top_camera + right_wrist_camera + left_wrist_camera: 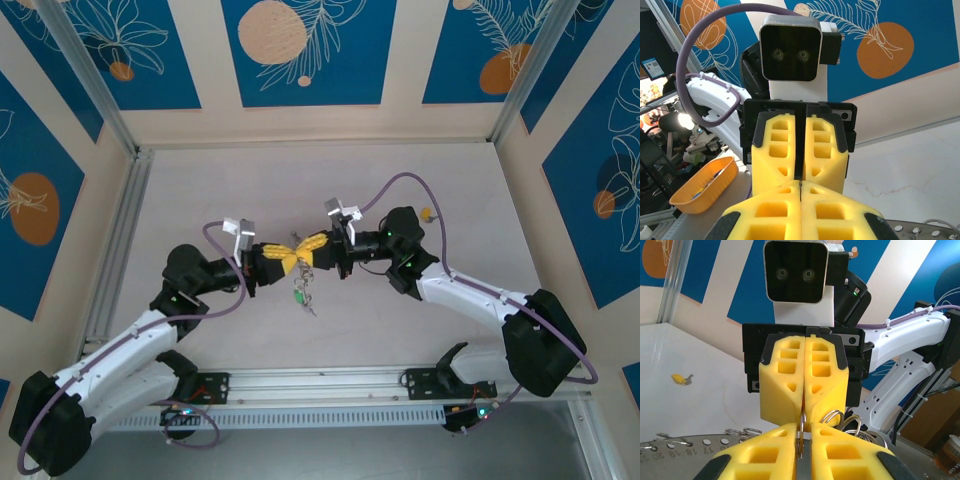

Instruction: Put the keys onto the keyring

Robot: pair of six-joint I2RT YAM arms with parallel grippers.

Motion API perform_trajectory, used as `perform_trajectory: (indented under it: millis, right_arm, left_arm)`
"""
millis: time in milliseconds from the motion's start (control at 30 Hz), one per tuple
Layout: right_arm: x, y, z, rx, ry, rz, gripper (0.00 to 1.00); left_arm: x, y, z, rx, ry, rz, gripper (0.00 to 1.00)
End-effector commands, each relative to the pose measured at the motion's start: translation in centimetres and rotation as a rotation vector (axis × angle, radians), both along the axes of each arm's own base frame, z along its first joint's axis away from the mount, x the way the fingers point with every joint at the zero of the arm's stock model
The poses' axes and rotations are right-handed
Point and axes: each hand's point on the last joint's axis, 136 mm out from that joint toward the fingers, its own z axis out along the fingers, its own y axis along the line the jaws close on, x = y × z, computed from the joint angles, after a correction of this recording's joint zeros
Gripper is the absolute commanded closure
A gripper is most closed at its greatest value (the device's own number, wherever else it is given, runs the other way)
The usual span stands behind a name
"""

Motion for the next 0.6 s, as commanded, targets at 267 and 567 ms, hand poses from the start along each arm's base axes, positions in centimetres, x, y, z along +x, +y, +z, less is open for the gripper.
perform_trajectory:
  millis: [267, 567]
  right_arm:
    - [-1.1, -0.4, 0.4, 0.006, -0.033, -0.005, 0.99]
    - [-2.1, -2.4, -1.1, -0.164, -0.074, -0.095, 0.69]
  left_arm:
    - [-1.6, 0.2, 1.5, 0.0, -0.116, -0.03, 1.0]
    - [-2.9, -0.3, 0.5, 0.105, -0.227, -0.07, 1.0]
